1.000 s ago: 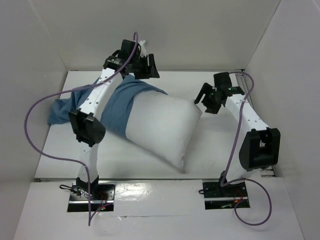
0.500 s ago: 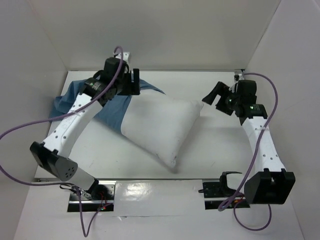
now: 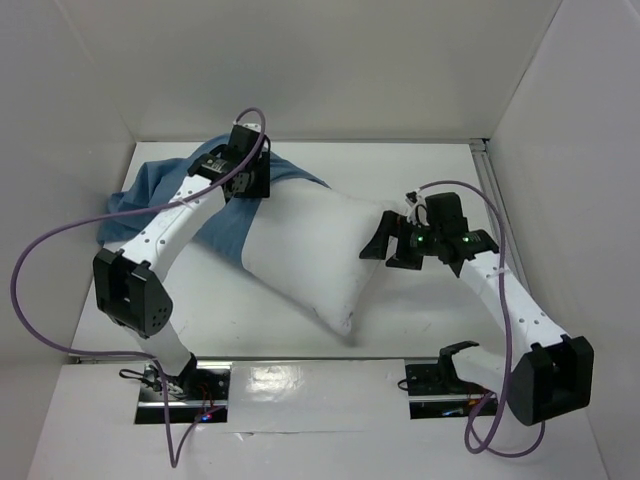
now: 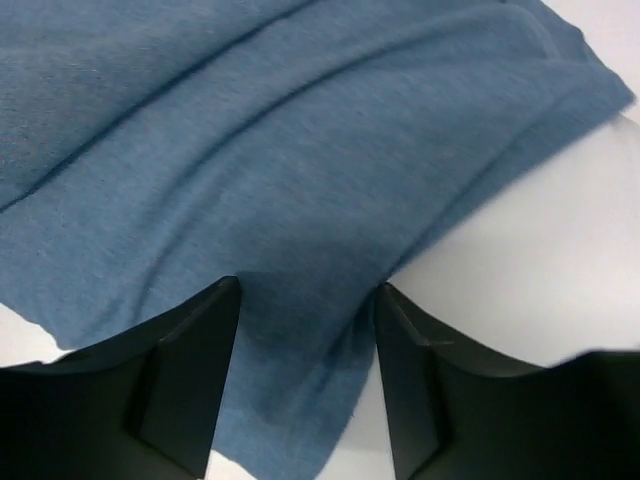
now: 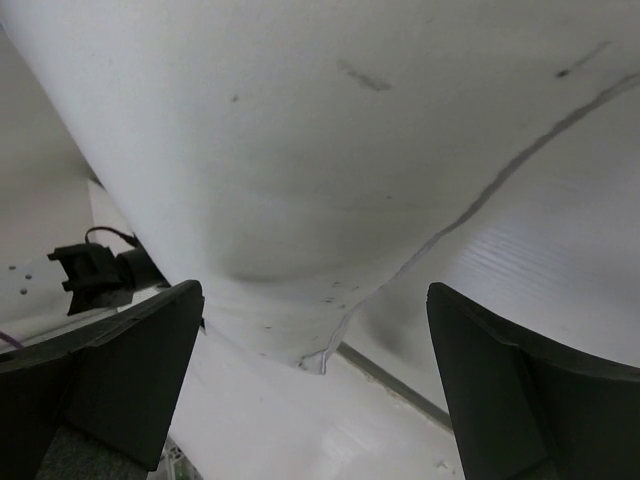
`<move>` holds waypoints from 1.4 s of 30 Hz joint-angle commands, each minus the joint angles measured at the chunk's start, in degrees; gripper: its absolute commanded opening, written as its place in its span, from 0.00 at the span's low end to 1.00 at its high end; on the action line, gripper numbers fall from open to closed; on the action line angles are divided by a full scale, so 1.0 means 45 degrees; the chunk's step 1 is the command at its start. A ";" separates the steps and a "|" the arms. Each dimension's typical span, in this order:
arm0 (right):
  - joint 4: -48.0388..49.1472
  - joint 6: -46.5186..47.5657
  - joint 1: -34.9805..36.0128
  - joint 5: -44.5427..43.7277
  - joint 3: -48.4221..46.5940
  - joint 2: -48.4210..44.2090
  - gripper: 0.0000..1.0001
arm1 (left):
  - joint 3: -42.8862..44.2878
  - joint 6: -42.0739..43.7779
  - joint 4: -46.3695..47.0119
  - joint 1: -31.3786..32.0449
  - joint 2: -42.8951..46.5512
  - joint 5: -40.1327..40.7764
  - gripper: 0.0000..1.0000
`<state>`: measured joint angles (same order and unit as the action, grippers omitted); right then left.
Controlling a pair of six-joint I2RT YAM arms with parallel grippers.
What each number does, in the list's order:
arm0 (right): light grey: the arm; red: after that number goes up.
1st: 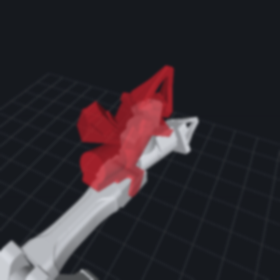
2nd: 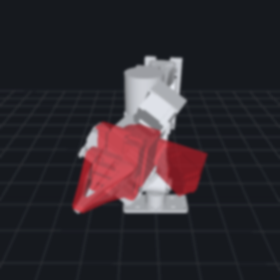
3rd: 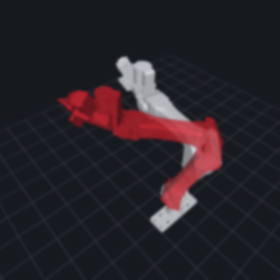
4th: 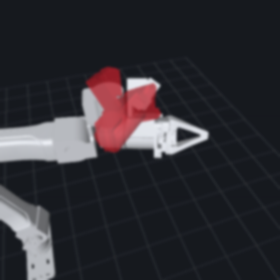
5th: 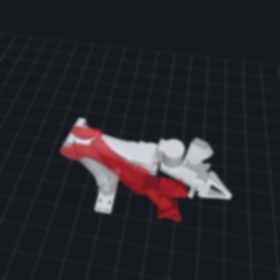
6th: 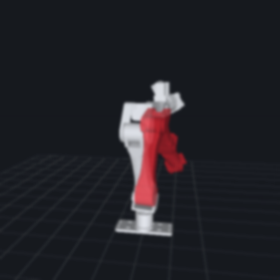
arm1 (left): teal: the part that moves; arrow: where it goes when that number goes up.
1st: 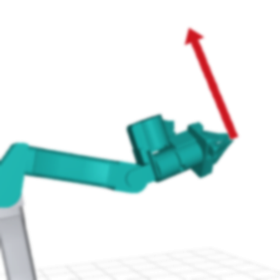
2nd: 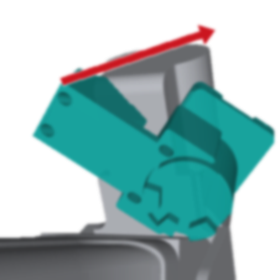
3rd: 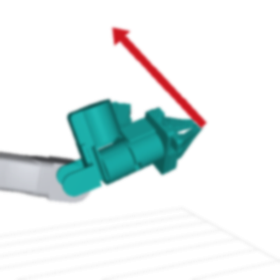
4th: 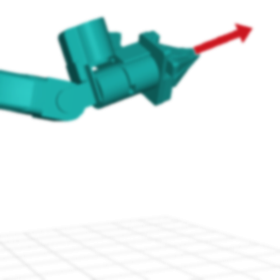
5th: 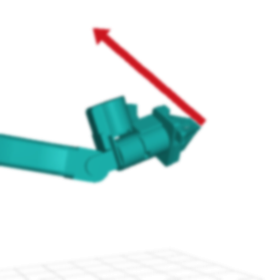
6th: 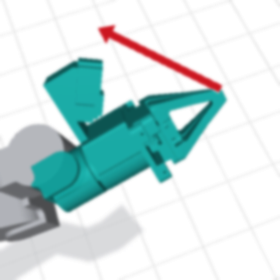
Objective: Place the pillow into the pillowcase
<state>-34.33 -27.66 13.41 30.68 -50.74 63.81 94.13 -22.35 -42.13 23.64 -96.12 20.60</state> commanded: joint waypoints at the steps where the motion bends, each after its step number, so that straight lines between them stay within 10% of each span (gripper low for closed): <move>1: 0.0734 -0.0377 0.0554 0.0196 0.0045 0.0095 1.00 | 0.0294 0.0259 0.0202 -0.0349 -0.0418 0.0344 0.62; 7: 0.1689 -0.0786 0.1005 0.0605 0.0161 0.0624 1.00 | 0.0411 0.0396 -0.0265 -0.0351 -0.0399 0.0170 0.04; 12: 0.4204 -0.1469 0.1939 0.0742 0.0805 0.1735 0.97 | 0.1737 0.0787 -0.0695 0.0311 0.0011 -0.2293 0.00; 17: 0.7275 -0.2545 0.2274 0.0742 -0.0711 0.3570 0.00 | 0.4486 0.0497 -0.0814 0.2516 -0.0884 -0.7384 0.00; 23: 0.7688 -0.2430 0.1747 0.0041 -0.4775 0.3555 0.00 | 1.2748 -0.0460 -0.1306 0.4317 -0.4772 -1.1955 0.00; 27: 0.6847 -0.2017 0.1746 -0.1480 -0.4843 0.2192 0.00 | 0.9466 -0.1518 0.1664 0.3714 -0.3253 -1.3406 0.00; 42: 0.1753 -0.1023 0.1610 -0.4550 -0.0541 -0.1973 0.00 | 0.4182 -0.1927 0.0143 0.4101 -0.0340 -1.0341 0.00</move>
<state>-30.35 -35.44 20.84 15.73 -50.02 59.61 113.99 -27.09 -40.88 37.21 -104.75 -20.40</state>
